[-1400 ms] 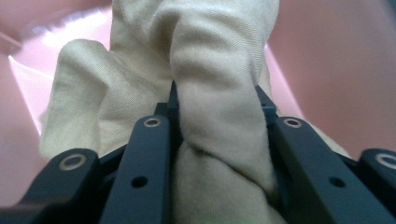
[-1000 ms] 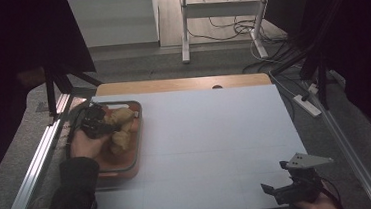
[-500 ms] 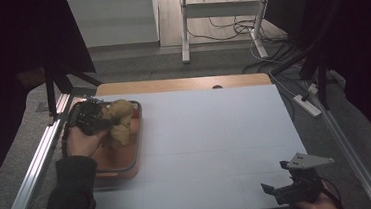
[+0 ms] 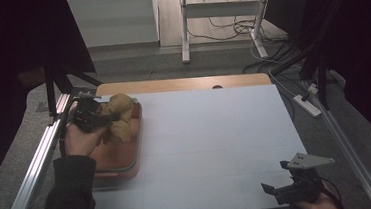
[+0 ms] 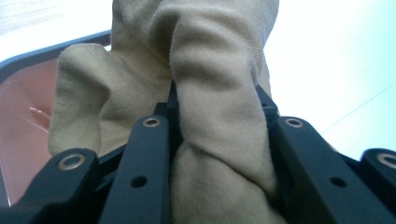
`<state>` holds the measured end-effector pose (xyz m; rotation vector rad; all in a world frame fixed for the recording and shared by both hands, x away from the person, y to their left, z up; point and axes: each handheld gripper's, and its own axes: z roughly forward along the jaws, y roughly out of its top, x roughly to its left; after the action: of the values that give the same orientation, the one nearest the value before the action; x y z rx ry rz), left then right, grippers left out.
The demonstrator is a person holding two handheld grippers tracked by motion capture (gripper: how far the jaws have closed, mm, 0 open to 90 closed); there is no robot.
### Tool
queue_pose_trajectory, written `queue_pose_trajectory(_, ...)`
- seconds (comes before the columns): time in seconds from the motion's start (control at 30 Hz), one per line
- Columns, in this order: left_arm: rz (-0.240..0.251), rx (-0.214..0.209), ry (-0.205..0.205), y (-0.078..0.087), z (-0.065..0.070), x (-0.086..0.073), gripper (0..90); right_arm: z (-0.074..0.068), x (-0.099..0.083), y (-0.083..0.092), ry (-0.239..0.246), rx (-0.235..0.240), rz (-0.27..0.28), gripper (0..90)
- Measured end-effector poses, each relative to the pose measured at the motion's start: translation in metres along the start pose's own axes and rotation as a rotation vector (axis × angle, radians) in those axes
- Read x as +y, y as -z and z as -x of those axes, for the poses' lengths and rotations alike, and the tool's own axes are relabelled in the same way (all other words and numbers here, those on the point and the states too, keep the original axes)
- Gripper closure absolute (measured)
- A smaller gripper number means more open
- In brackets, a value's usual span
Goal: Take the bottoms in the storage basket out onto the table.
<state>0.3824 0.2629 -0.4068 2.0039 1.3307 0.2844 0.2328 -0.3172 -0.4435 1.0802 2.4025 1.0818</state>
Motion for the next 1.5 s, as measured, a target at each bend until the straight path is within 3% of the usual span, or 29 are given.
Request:
queue_pose_trajectory(0.63,0.053,-0.004,-0.071,0.021,0.028,0.017,68.1,0.000,0.000,0.000,0.000,0.001,0.000,0.6)
queue_pose_trajectory(1.0,0.086,-0.093,-0.076,0.027,0.041,0.023,67.5,0.000,0.000,0.000,0.002,0.001,0.001,0.6)
queue_pose_trajectory(1.5,0.105,-0.139,-0.135,0.028,0.065,0.032,67.3,0.000,0.000,0.000,0.004,0.000,-0.002,0.6)
